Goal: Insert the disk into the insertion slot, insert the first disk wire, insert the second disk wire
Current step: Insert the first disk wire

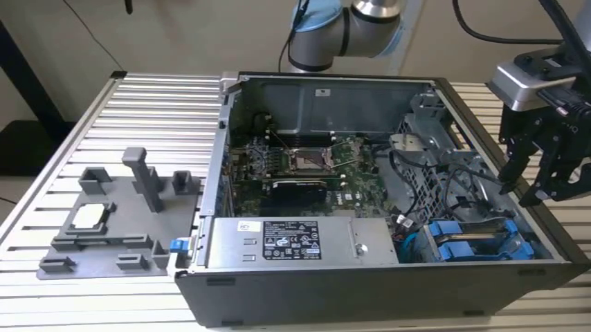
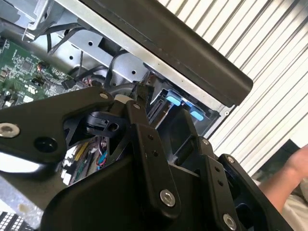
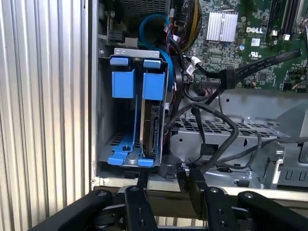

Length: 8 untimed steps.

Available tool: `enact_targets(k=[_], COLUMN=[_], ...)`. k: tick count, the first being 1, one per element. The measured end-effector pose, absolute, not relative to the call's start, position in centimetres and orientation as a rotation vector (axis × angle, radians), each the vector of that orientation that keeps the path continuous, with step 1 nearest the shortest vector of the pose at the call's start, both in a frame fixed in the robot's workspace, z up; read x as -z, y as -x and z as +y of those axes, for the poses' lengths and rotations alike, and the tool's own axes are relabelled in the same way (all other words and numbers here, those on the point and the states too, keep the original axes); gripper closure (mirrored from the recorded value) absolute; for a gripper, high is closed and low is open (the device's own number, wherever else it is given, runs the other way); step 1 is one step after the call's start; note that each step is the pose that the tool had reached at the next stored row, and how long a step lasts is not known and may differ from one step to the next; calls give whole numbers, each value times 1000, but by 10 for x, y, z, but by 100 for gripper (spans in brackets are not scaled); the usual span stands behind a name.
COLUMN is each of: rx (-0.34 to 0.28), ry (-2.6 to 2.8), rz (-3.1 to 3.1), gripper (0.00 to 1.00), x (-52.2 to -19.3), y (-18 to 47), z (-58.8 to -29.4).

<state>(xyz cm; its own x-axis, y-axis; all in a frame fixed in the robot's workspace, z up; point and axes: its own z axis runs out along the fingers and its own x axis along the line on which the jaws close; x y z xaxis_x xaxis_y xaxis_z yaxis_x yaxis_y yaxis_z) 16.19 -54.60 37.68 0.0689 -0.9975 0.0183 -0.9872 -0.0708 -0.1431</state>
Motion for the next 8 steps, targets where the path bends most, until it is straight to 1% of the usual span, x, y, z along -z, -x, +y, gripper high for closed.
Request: enact_targets(k=[8], rx=[175], ry=[2240], rz=[2069], gripper=[53], x=[-375], y=[-163], z=[-537])
